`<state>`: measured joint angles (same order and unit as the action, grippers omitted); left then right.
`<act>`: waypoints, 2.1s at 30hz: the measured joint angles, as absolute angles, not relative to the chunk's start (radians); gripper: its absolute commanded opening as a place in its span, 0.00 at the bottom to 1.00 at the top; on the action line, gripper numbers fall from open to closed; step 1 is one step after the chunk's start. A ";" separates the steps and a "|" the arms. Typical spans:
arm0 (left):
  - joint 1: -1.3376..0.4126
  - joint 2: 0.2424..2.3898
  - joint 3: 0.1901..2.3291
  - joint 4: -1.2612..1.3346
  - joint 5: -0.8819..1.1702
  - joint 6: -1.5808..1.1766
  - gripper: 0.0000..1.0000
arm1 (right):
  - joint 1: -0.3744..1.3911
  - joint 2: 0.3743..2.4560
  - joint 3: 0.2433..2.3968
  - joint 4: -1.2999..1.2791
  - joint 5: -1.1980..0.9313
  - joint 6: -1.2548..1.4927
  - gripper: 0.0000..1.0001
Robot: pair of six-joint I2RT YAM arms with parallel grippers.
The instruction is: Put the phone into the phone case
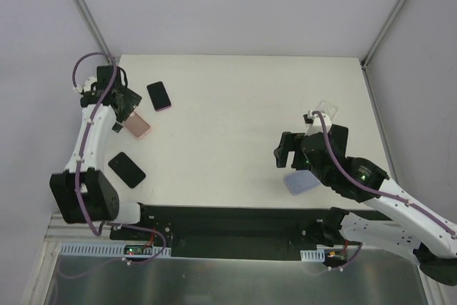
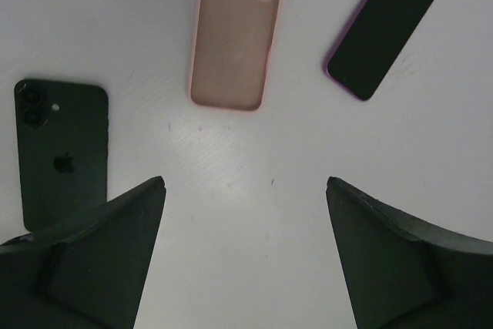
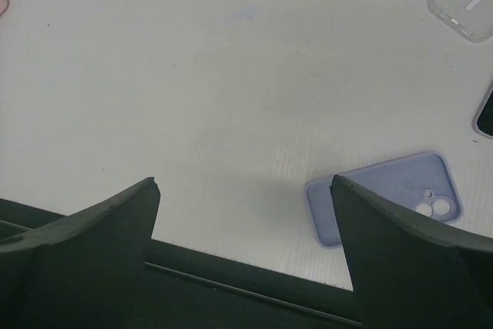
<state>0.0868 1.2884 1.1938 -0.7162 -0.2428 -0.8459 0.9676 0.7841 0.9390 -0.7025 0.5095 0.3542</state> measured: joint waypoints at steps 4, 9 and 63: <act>0.142 1.565 1.416 -0.728 -0.225 -0.844 0.79 | 0.968 0.783 0.937 -0.704 0.509 0.339 0.96; 0.145 1.962 1.817 -0.696 -0.041 -0.650 0.99 | 0.968 0.788 0.937 -0.703 0.510 0.307 0.96; 0.200 1.934 1.408 -0.719 -0.291 -0.849 0.39 | 0.968 0.821 0.939 -0.733 0.566 0.182 0.96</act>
<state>0.2005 1.9339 1.4082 -0.7193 -0.2913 -0.8486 0.9676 0.8207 0.9390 -0.7326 0.5659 0.1818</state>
